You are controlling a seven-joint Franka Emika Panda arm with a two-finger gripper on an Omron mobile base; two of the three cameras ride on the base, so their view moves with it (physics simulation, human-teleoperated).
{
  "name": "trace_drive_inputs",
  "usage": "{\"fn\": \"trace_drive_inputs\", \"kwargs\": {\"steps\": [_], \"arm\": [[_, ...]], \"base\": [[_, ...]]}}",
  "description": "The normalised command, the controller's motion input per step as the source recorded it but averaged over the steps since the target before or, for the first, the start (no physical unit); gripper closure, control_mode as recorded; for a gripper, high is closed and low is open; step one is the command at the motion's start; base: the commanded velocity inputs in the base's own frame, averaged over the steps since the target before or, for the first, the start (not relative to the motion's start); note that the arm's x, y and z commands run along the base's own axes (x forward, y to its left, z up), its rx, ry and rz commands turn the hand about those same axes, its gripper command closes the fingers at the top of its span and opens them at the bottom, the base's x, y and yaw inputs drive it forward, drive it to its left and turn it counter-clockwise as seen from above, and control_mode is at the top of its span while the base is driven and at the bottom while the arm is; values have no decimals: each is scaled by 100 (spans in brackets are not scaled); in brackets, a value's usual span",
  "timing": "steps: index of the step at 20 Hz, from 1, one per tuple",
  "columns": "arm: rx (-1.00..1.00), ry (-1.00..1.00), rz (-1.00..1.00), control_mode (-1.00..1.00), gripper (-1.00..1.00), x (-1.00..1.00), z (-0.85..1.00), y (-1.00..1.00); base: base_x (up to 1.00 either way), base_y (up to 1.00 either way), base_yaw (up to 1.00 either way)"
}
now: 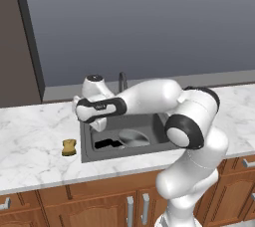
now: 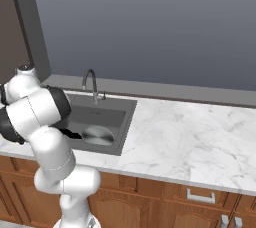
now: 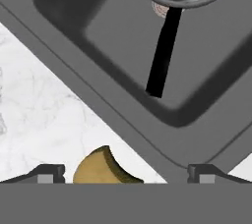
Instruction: Pick the pan and sponge and place them into the sink. Then turn on the water.
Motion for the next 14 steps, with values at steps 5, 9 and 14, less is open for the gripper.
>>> {"fn": "trace_drive_inputs", "kwargs": {"steps": [5,9,14], "arm": [[-16,0,45,-100,-100,0,-6,56],[-14,0,48,-100,-100,0,-8,24],[-6,0,28,-100,-100,0,-25,11]], "base": [[0,0,0],[0,0,0],[0,0,0]]}}
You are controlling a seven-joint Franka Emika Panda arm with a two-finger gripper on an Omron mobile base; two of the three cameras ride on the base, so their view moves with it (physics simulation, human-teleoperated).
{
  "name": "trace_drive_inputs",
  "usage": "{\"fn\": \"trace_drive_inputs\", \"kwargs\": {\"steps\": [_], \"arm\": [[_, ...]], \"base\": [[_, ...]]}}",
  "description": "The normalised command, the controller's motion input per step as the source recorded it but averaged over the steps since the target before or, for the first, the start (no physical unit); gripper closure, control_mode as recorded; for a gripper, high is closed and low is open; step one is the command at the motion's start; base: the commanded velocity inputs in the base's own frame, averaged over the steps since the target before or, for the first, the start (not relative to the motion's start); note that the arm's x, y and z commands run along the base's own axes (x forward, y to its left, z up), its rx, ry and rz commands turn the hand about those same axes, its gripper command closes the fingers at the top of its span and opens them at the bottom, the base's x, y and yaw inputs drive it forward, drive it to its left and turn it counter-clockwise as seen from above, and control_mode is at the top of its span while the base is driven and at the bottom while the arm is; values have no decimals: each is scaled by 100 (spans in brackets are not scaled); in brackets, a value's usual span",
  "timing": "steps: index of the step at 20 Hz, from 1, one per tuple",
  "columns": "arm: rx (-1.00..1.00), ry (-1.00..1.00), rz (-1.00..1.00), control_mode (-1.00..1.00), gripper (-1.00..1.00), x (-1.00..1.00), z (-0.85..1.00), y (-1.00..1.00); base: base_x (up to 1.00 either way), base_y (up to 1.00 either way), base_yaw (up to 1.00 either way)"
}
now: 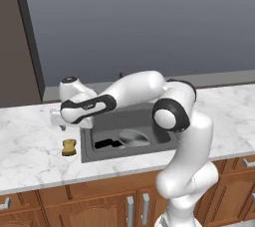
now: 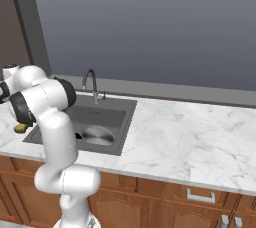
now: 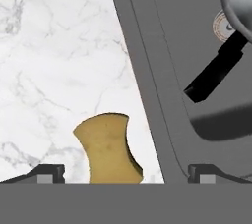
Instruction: Pick the pan and sponge and place them into the sink. Then turn on the water.
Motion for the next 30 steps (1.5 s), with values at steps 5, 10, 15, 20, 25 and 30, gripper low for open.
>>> {"fn": "trace_drive_inputs", "kwargs": {"steps": [5,10,15,20,25,30], "arm": [[-3,1,11,-100,-100,0,-49,13],[-6,0,5,-100,-100,0,-39,46],[-2,0,0,-100,-100,8,-35,25],[-1,0,0,-100,-100,25,-33,5],[0,0,0,-100,-100,31,-40,0],[0,-2,1,-100,-100,-8,-6,-53]], "base": [[0,0,0],[0,0,0],[0,0,0],[0,0,0],[0,0,0],[0,0,0]]}}
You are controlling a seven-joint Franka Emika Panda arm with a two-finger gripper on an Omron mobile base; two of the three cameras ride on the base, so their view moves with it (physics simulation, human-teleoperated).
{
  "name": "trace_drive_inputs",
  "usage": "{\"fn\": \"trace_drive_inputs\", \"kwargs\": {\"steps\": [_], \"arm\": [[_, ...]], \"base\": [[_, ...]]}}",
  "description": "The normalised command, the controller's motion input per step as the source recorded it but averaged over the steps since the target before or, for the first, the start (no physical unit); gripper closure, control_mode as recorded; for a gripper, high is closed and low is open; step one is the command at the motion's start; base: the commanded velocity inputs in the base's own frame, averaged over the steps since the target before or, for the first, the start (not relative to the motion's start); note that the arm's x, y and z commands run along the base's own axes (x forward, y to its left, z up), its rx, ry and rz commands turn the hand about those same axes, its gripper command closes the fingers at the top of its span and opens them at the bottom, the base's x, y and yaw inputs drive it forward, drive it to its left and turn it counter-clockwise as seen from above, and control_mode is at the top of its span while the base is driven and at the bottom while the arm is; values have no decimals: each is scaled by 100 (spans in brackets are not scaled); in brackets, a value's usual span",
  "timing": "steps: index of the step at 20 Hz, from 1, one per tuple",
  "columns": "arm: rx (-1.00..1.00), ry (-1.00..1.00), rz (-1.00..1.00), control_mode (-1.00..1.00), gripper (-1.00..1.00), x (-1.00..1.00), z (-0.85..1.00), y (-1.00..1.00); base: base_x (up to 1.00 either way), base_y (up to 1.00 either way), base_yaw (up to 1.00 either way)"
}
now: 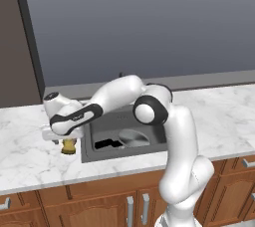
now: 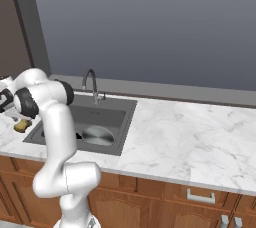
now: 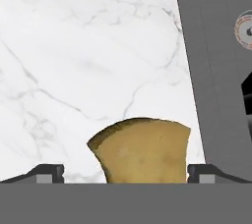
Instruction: Pick the pan and sponge and place them into the sink. Then turn on the water.
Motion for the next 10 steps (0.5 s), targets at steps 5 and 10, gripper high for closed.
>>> {"fn": "trace_drive_inputs", "kwargs": {"steps": [5,10], "arm": [[0,-2,7,-100,-100,-5,-7,-66],[0,-1,10,-100,-100,-2,-23,-18]], "base": [[0,0,0],[0,0,0]]}}
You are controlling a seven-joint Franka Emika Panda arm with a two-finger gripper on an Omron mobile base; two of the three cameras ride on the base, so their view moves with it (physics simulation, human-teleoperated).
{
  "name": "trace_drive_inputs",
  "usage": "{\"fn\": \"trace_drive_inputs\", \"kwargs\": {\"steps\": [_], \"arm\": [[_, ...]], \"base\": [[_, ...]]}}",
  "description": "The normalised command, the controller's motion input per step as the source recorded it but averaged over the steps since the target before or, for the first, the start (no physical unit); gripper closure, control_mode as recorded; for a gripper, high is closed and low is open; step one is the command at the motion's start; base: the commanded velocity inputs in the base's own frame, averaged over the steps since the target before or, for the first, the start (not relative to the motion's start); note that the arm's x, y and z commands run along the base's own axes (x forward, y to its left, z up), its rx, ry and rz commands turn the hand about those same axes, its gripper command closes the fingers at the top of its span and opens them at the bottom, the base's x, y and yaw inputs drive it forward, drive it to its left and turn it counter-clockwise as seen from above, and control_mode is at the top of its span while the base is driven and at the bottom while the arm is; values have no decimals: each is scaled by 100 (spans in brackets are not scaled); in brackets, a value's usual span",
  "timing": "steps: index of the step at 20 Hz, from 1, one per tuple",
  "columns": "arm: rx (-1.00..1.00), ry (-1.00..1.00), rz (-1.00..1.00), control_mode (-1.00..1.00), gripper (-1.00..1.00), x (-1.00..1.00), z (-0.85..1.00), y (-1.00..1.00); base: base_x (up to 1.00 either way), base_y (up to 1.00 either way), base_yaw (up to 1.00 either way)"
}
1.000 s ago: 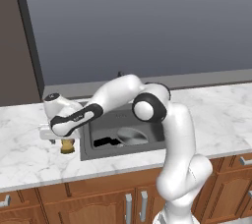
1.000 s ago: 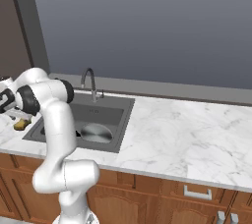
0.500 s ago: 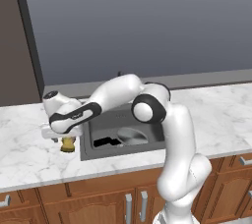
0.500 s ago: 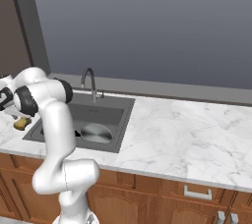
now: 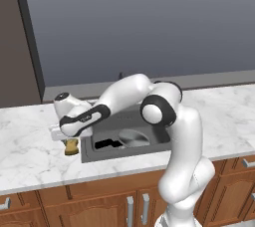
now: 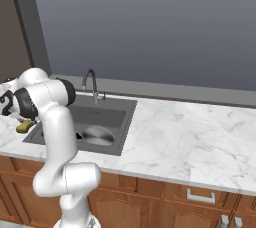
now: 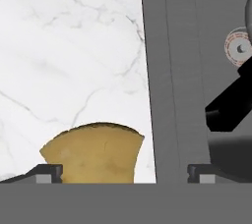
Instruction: Pick the pan and sponge and place them into the sink. Then turn on the water.
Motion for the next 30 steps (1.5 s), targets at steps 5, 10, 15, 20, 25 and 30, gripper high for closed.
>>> {"fn": "trace_drive_inputs", "kwargs": {"steps": [5,10,15,20,25,30], "arm": [[1,-15,4,-100,-100,-11,-1,5],[7,-9,0,-100,-100,-38,0,3],[9,-1,0,-100,-100,-13,-19,0],[5,0,0,-100,-100,3,-33,0],[0,0,0,-100,-100,14,-15,0],[1,0,0,-100,100,2,6,-3]], "base": [[0,0,0],[0,0,0],[0,0,0],[0,0,0],[0,0,0],[0,0,0]]}}
